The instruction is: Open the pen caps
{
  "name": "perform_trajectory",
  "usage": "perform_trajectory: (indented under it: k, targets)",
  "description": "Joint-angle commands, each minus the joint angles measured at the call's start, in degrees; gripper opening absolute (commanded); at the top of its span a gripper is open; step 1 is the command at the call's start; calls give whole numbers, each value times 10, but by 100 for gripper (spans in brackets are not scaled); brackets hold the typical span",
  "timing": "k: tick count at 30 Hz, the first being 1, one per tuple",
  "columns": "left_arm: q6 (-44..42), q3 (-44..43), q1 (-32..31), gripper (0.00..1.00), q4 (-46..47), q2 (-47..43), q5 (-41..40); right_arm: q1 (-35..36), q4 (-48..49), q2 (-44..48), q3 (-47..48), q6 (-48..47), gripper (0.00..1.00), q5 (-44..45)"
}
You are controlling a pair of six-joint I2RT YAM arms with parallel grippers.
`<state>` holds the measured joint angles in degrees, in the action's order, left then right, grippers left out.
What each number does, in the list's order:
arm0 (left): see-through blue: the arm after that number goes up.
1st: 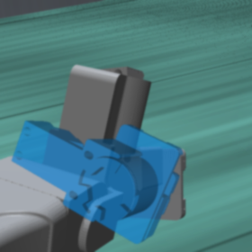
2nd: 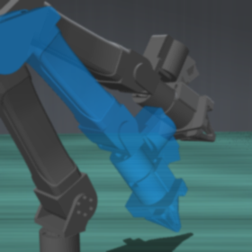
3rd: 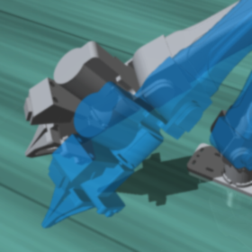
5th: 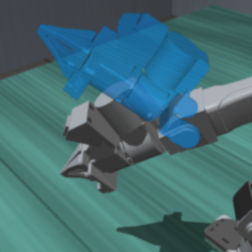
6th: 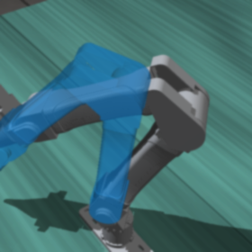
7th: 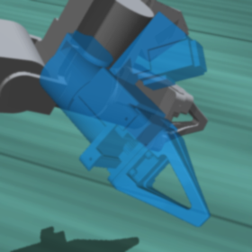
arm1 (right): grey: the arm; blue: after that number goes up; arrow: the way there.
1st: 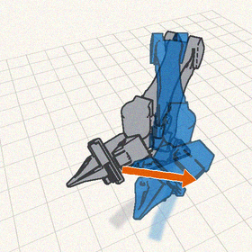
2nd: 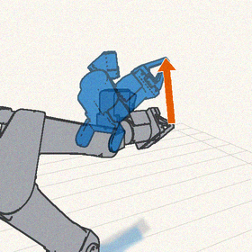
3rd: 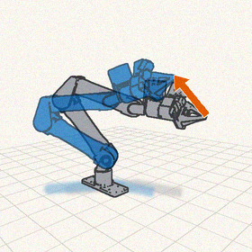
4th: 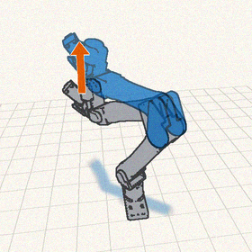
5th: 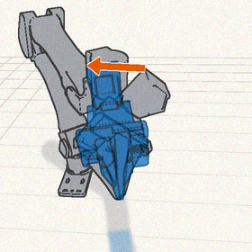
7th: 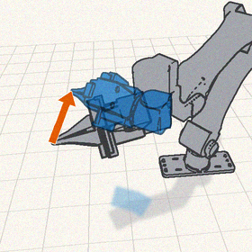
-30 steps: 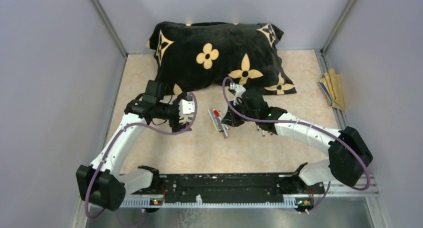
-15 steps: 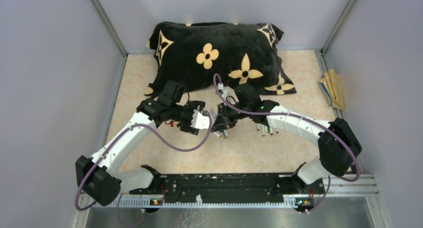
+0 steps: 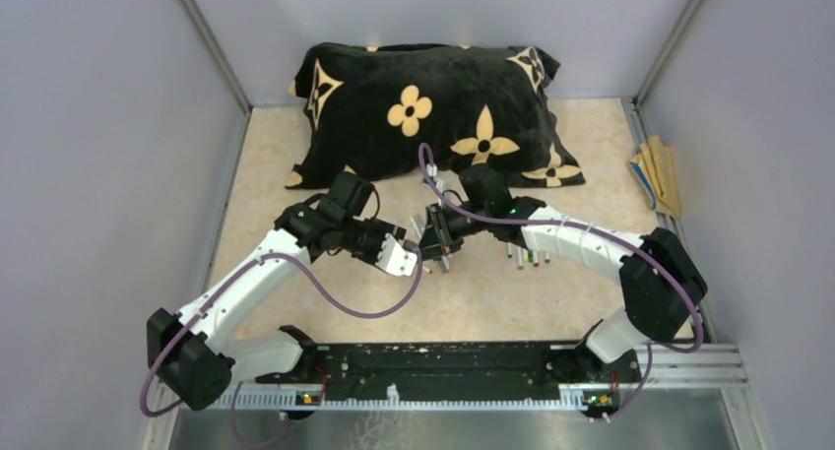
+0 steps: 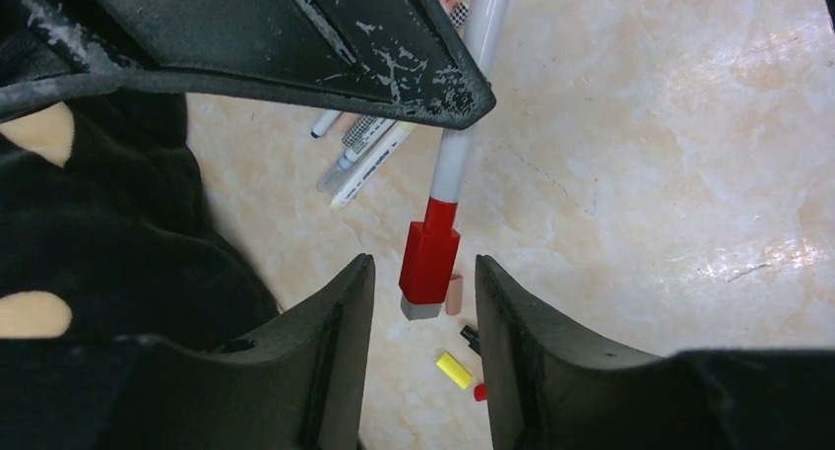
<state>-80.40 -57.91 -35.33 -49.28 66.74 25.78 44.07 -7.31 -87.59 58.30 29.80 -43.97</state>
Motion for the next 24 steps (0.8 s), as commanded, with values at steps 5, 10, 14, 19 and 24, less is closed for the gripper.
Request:
perform_trajectory:
  k: [5, 10, 14, 19, 24]
  targets:
    - [-10, 21, -20, 34, 5, -17, -22, -2, 69, -12, 24, 44, 0, -22]
    - [0, 23, -21, 1, 16, -18, -41, -2, 85, -17, 23, 51, 16, -20]
    - [15, 11, -21, 0, 23, -12, -49, -2, 106, -19, 10, 66, 31, -21]
    - [16, 6, -21, 0, 32, -8, -56, -2, 127, -24, 3, 81, 32, -27]
    - [30, 5, -21, 0, 46, -8, -71, 0, 124, -34, 11, 79, 33, -29]
